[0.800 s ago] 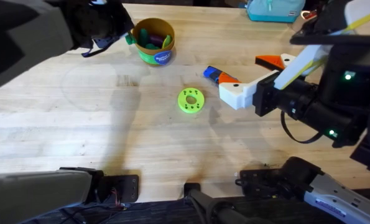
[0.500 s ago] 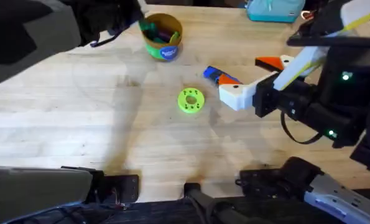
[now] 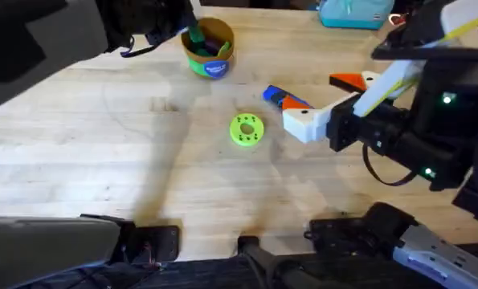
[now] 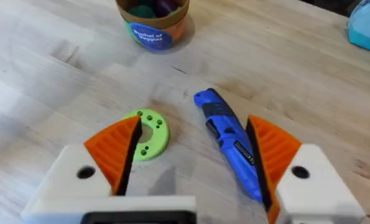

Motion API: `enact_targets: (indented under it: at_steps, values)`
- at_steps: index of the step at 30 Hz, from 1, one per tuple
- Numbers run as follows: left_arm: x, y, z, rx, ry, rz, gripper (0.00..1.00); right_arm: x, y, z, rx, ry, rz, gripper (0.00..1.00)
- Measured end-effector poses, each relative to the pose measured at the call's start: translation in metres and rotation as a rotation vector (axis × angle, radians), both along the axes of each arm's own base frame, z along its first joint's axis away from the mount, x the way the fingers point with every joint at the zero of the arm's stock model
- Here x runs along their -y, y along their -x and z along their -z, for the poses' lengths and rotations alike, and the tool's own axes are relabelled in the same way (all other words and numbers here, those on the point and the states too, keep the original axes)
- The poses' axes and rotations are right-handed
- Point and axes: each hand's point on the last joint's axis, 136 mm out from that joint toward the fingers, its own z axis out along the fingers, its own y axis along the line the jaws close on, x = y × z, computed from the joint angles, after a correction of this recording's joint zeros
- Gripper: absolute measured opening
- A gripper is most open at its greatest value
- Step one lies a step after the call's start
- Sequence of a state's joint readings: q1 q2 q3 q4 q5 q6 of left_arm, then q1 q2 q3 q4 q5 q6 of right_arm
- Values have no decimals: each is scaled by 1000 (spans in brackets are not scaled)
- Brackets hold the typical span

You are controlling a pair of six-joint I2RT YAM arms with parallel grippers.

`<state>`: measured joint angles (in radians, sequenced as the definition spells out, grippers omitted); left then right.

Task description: Pick up the gripper from the table and insert it into the empty holder that is missing its gripper. Then pick up a screw, insert it into the mounting hole, and use the screwdriver to tighten it. Finally, clean up the table by picking up the vegetable and placing it into the bucket.

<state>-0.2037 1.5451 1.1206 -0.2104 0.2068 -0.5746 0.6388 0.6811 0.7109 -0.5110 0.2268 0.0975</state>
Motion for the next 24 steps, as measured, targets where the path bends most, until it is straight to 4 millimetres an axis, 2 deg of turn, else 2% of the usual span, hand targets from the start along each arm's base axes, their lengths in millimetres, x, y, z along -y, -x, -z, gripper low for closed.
enact_targets:
  at_steps: [3,9,11,16,17,19,23,24]
  values:
    - [0,-3,11,-19,-15,-9,22,0,0,0,-1,0,0,987]
    - [11,-8,58,-111,-35,13,21,0,1,1,-15,-20,11,987]
    - [14,-8,68,-130,-35,23,22,0,1,1,-22,-35,21,987]
    - [18,-8,71,-133,-28,41,35,-1,1,1,-32,-56,33,987]
    - [18,-9,70,-127,-30,46,113,-1,1,1,-33,-58,35,987]
    - [19,-11,66,-111,-29,53,356,-1,1,1,-34,-61,36,987]
    - [22,-14,57,-79,-21,61,907,-1,1,1,-35,-63,38,987]
    - [22,-15,55,-75,-20,59,965,-1,1,1,-35,-64,38,987]
